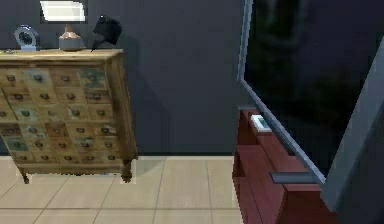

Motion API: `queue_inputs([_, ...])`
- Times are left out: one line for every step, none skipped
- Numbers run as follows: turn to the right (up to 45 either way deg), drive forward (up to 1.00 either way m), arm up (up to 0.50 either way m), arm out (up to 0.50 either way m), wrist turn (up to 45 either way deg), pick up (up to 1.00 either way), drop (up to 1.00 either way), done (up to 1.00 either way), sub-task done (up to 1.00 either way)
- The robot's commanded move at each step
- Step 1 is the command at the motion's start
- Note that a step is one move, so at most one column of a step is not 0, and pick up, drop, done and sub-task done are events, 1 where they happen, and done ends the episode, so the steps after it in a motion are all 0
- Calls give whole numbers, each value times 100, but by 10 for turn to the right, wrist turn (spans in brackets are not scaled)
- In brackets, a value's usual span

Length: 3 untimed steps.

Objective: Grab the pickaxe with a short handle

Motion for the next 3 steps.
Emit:
queue_inputs([0,0,42,0,0,0,0,0,0])
queue_inputs([0,0,0,44,0,0,0,0,0])
queue_inputs([0,0,0,0,450,0,0,0,0])
